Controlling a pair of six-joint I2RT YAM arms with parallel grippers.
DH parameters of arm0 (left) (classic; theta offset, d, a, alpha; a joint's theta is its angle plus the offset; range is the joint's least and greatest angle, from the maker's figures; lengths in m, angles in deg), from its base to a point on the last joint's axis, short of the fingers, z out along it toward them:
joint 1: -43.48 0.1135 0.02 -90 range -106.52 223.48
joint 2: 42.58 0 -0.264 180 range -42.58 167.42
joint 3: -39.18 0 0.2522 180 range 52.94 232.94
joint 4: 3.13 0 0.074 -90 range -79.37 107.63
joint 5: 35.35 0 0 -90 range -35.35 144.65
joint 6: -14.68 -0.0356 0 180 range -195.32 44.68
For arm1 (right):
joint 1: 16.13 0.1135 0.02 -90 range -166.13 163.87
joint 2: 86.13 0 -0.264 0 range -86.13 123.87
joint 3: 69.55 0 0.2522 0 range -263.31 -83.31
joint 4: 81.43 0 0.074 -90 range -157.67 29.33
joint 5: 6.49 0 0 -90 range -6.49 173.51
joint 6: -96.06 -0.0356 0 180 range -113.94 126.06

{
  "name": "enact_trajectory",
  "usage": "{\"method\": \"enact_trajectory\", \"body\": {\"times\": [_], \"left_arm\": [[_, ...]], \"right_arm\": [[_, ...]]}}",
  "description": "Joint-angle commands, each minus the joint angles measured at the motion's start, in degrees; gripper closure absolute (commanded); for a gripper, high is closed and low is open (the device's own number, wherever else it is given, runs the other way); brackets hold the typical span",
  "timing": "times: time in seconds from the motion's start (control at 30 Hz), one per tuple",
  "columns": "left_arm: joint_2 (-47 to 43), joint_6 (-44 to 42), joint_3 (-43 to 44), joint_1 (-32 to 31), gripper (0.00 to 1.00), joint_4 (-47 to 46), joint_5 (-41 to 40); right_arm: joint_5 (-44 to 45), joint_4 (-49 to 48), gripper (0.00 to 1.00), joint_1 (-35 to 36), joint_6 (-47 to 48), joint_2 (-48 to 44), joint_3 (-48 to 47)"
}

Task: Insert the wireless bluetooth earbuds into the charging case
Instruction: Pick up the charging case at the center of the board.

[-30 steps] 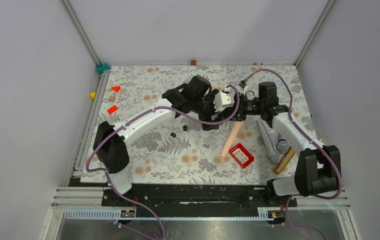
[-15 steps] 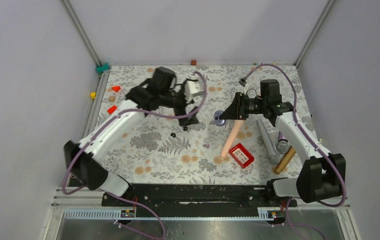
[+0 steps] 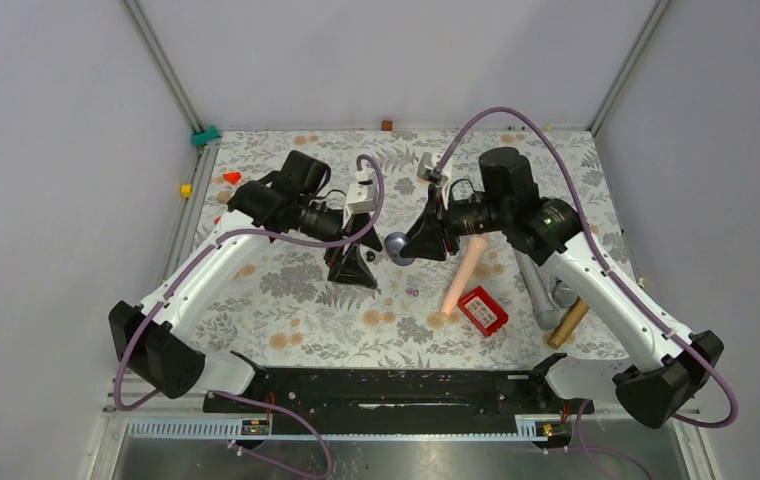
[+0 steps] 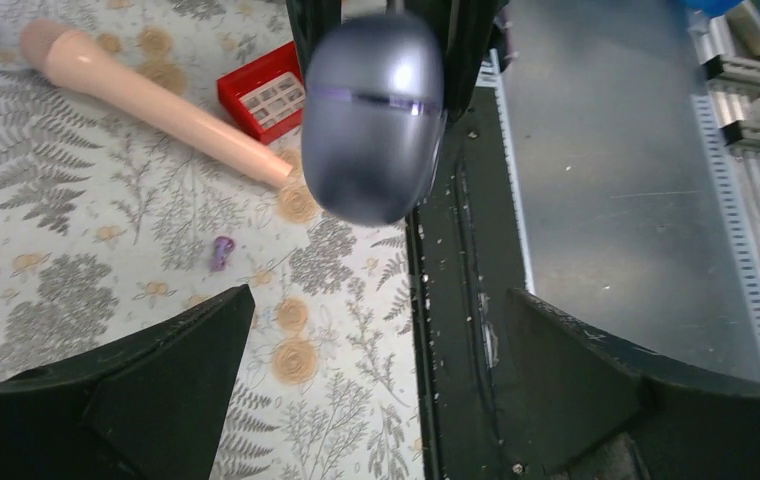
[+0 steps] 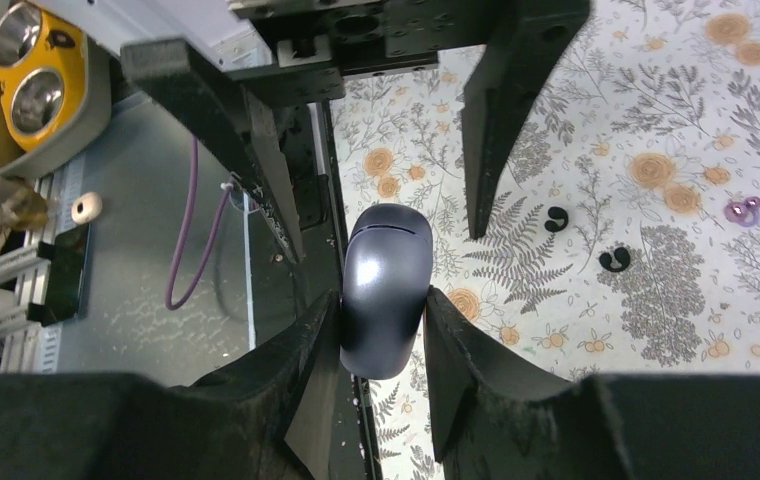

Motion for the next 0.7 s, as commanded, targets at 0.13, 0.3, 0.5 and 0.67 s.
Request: {"method": "enact_trajectory", "body": {"times": [0.13, 0.3, 0.5, 0.67], "left_arm": [[-1.4, 11.8, -5.5, 0.4, 0.03, -12.7, 10.8], [-1.4, 19.7, -9.2, 0.4, 0.08, -22.1, 13.9], [-1.1, 23.7, -11.4, 0.5, 0.19, -27.4, 14.3], [-1.5, 25.5, -12.5, 0.4, 0.3, -29.6, 14.2]], "right_arm": [[1.6, -5.6, 0.76, 1.6, 2.9, -2.6, 7.2], [0.9, -9.7, 0.76, 1.6, -0.3, -2.4, 9.7], [0.9, -13.6, 0.76, 1.6, -3.8, -0.4, 11.0], [-0.5, -14.5, 0.76, 1.6, -4.8, 1.3, 10.9]]}}
